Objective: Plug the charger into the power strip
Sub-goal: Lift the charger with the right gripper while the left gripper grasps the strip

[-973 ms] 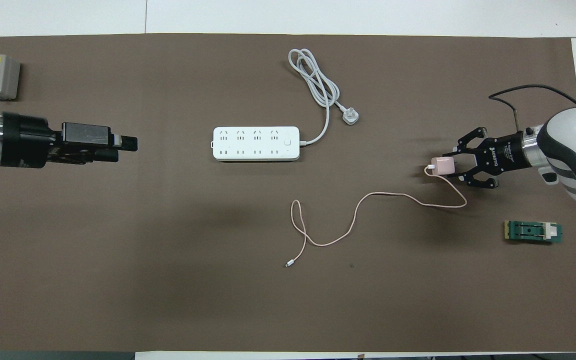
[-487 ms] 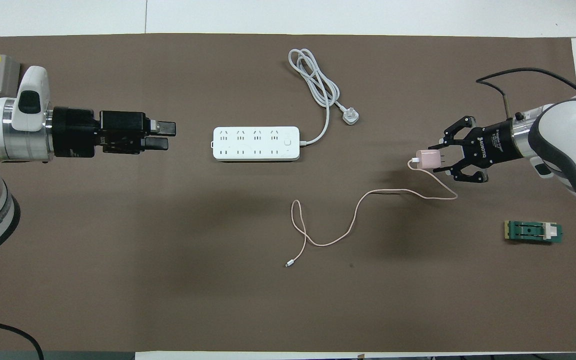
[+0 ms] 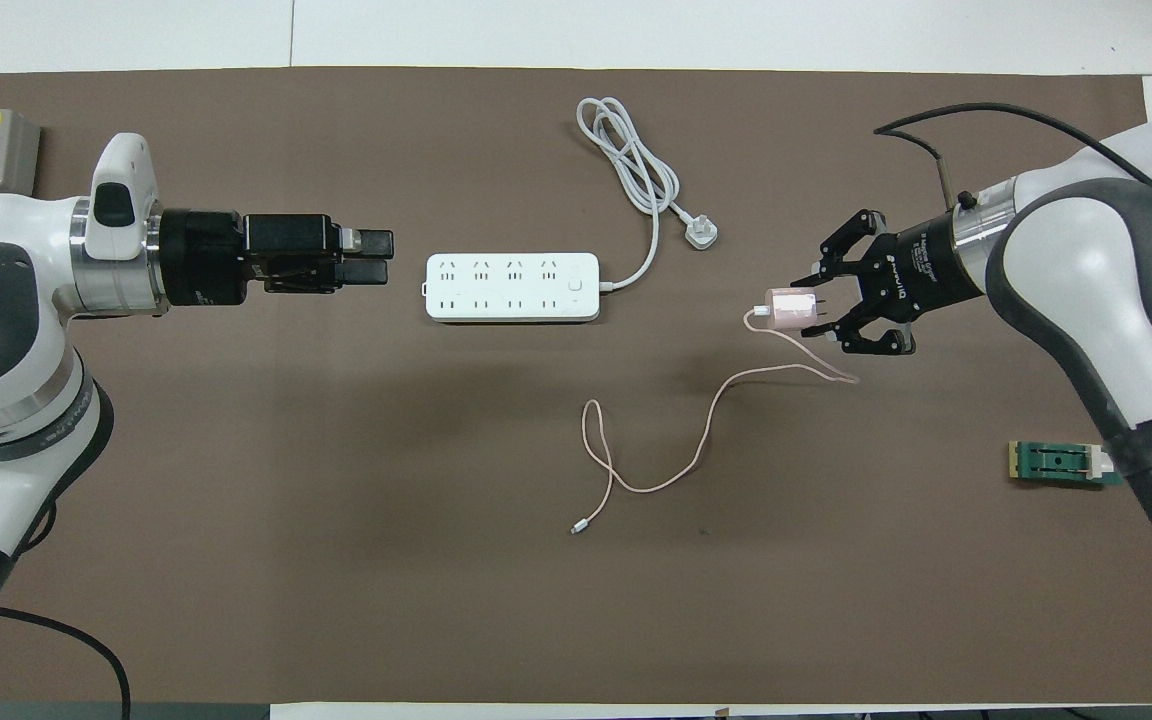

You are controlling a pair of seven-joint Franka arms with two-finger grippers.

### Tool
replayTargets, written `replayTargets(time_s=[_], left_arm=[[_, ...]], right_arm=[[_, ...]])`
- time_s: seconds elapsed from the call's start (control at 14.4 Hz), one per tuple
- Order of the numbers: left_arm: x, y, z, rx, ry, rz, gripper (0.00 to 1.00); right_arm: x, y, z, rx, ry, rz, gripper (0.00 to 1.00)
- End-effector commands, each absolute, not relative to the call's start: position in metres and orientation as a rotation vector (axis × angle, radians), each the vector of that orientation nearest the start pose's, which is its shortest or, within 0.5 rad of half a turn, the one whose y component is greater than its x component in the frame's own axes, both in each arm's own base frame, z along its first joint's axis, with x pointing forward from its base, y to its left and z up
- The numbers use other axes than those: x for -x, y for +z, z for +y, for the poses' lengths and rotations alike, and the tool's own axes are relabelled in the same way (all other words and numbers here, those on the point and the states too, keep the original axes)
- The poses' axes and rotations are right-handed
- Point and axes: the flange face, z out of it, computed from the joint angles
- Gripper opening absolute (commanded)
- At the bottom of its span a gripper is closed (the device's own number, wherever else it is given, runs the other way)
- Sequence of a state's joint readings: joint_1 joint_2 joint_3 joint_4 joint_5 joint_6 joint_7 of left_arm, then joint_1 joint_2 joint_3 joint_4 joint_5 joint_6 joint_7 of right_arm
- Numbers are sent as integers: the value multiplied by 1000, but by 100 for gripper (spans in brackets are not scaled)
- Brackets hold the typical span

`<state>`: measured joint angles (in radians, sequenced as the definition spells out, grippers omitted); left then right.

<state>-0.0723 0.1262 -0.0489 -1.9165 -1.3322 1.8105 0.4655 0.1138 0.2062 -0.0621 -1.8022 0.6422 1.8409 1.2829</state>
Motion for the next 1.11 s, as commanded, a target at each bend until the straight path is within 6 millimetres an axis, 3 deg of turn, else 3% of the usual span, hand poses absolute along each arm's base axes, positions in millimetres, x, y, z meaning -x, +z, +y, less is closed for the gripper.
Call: replayTargets(time_s=[0.0, 0.07, 0.28, 0.42, 0.56, 0.76, 0.9, 1.04], left_arm=[[-575, 467, -162, -1848, 49, -74, 100], [-574, 467, -170, -1823, 47, -72, 100], [-581, 436, -181, -1748, 54, -77, 100], [-589, 394, -184, -1641, 34, -88, 100], [-591, 370, -190, -1601, 27, -83, 100], [-586, 372, -209, -1565, 19, -87, 100], [-584, 369, -208, -1567, -32, -38, 100], [-584, 369, -209, -1571, -35, -30, 100]], right_arm=[[-600, 461, 108, 1989, 677, 1848, 0], [-601, 468, 123, 1964, 673, 1876, 0], [-601, 485, 172, 1885, 655, 1933, 0], [-598, 491, 193, 1883, 660, 1932, 0], [-593, 495, 216, 1900, 660, 1916, 0], [-581, 498, 257, 1920, 638, 1883, 0], [-571, 501, 284, 1925, 630, 1873, 0], [-568, 501, 290, 1920, 634, 1879, 0]])
